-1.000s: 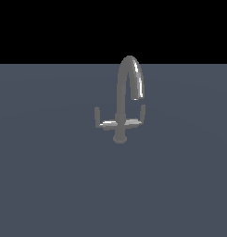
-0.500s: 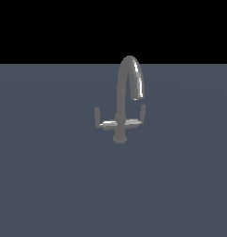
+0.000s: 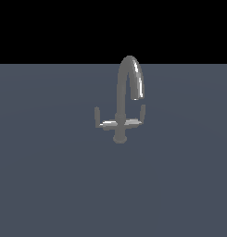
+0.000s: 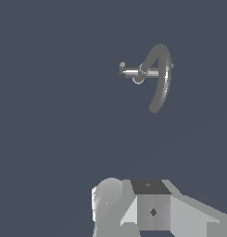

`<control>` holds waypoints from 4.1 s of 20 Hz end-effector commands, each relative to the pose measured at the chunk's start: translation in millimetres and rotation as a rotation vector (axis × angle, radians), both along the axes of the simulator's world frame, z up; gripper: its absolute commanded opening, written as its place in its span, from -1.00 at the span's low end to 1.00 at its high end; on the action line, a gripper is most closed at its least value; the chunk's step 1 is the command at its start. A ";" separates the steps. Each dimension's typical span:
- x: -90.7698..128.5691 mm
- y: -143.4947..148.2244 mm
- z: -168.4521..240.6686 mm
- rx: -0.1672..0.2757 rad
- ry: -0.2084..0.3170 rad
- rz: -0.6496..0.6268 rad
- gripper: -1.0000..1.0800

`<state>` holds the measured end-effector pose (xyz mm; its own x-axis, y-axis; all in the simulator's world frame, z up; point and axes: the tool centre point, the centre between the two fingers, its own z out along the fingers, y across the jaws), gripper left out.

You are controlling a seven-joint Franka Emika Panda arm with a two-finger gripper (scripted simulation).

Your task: Turn on the faucet by rotating a designated handle.

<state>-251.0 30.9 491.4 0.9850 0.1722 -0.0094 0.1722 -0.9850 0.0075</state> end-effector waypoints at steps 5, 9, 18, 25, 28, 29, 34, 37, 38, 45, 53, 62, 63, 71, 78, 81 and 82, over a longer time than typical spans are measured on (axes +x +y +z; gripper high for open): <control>8.8 -3.8 -6.9 -0.040 0.038 0.096 -1.00; 17.3 -7.3 -13.5 -0.075 0.077 0.187 -1.00; 41.5 -16.3 -32.9 -0.162 0.199 0.448 -1.00; 61.1 -22.2 -49.2 -0.217 0.310 0.655 -1.00; 69.5 -24.4 -56.3 -0.236 0.361 0.743 -1.00; 72.4 -25.1 -58.8 -0.242 0.378 0.772 -1.00; 86.6 -28.1 -71.2 -0.267 0.469 0.919 -1.00; 95.2 -29.6 -78.9 -0.279 0.526 1.006 -1.00; 98.0 -30.0 -81.5 -0.282 0.545 1.034 -1.00; 118.1 -32.3 -100.3 -0.296 0.689 1.234 -1.00; 140.9 -32.9 -123.2 -0.293 0.866 1.454 -1.00; 166.1 -31.1 -150.9 -0.263 1.084 1.688 -1.00; 168.9 -30.7 -154.1 -0.257 1.109 1.713 -1.00; 190.2 -26.4 -180.9 -0.200 1.321 1.901 -1.00; 207.9 -20.9 -206.0 -0.127 1.519 2.047 -1.00; 215.0 -18.0 -217.2 -0.088 1.608 2.104 -1.00; 217.4 -17.0 -221.0 -0.074 1.638 2.121 -1.00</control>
<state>-37.3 12.4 276.1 -0.9334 0.3013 -0.1949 0.2750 0.2516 -0.9280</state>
